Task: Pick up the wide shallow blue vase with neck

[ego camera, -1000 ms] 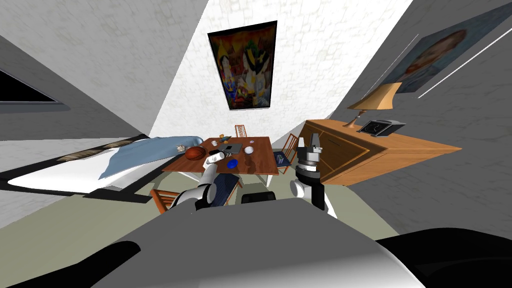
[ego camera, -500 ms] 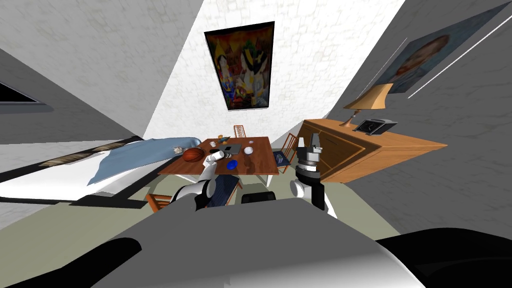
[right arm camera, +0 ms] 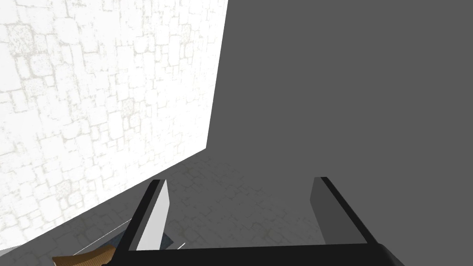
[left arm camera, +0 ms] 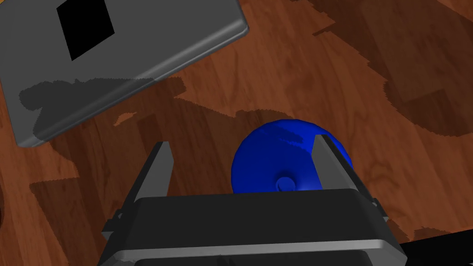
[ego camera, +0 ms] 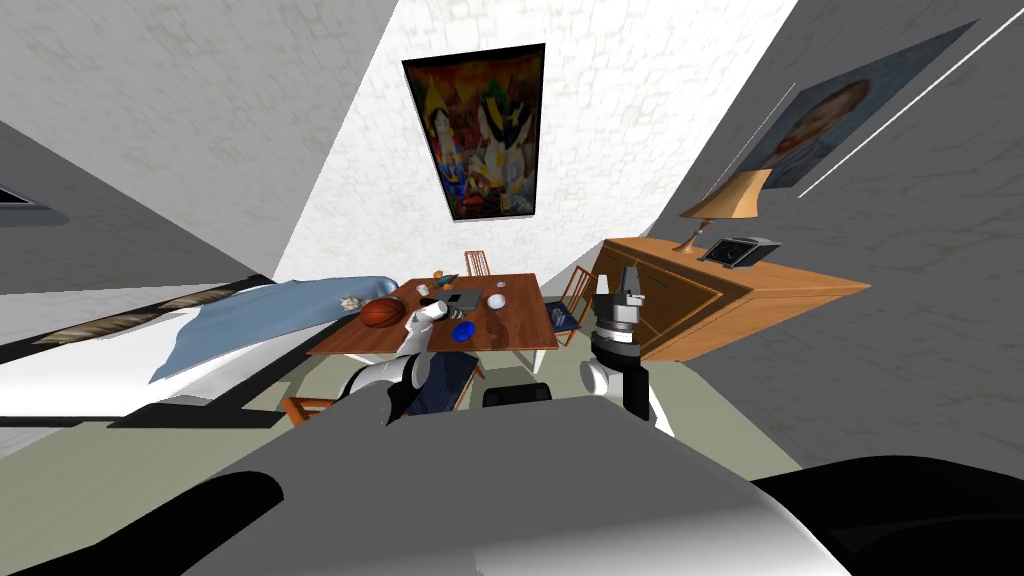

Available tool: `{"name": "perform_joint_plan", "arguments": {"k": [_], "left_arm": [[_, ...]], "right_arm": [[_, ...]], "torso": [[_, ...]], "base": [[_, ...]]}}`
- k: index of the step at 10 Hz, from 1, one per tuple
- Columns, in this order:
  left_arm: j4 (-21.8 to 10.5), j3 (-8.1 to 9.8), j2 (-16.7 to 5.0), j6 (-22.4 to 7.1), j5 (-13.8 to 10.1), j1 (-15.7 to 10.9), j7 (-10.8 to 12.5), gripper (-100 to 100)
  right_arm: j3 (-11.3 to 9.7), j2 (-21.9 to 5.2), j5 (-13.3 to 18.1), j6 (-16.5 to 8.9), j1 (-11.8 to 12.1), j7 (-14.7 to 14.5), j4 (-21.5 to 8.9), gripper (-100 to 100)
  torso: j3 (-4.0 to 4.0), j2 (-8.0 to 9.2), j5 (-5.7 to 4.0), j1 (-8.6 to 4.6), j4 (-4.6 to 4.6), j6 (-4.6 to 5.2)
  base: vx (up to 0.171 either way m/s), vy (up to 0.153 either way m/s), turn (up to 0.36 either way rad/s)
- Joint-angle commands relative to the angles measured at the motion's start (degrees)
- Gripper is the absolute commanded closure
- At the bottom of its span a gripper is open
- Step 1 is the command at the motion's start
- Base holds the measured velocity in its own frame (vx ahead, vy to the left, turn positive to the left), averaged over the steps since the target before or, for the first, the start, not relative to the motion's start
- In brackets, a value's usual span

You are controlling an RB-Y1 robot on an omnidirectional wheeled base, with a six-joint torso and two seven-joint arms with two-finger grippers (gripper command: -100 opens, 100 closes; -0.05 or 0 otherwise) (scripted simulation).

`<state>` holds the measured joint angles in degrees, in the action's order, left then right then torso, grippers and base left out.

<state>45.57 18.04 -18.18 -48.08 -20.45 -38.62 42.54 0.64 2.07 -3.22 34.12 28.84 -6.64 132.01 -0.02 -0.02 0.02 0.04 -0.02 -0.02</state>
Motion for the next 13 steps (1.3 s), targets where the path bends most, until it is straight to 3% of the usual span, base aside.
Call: {"name": "perform_joint_plan", "arguments": {"k": [1,5,7,9,13], "left_arm": [[-2.86,0.16,-0.86,-1.64,-0.14,-1.32,0.20,-100],[-10.00,0.27,-2.55,-5.95,0.07,-3.63,0.94,-100],[-10.00,0.27,-2.55,-5.95,0.07,-3.63,0.94,-100],[-13.44,0.20,-3.22,-7.98,0.34,-4.29,1.19,-100],[-17.22,-0.11,-3.41,-9.87,0.86,-3.70,1.31,-100]], "right_arm": [[0.00,0.00,0.00,0.00,0.00,0.00,0.00,0],[0.00,0.00,0.00,0.00,0.00,0.00,0.00,0],[0.00,0.00,0.00,0.00,0.00,0.00,0.00,0],[0.00,0.00,0.00,0.00,0.00,0.00,0.00,0],[0.00,0.00,0.00,0.00,0.00,0.00,0.00,0]], "torso": [[0.00,0.00,0.00,0.00,0.00,0.00],[-0.01,-0.02,0.01,0.06,0.00,0.01],[-0.02,-0.03,0.01,0.06,-0.01,-0.01],[0.00,0.00,0.00,0.00,0.00,0.01],[-0.01,-0.01,0.01,0.04,-0.01,-0.01]], "base": [[0.009,0.017,-0.079],[0.014,0.038,-0.092],[0.010,0.026,-0.019],[0.008,0.023,-0.082],[0.010,0.027,-0.056]]}}
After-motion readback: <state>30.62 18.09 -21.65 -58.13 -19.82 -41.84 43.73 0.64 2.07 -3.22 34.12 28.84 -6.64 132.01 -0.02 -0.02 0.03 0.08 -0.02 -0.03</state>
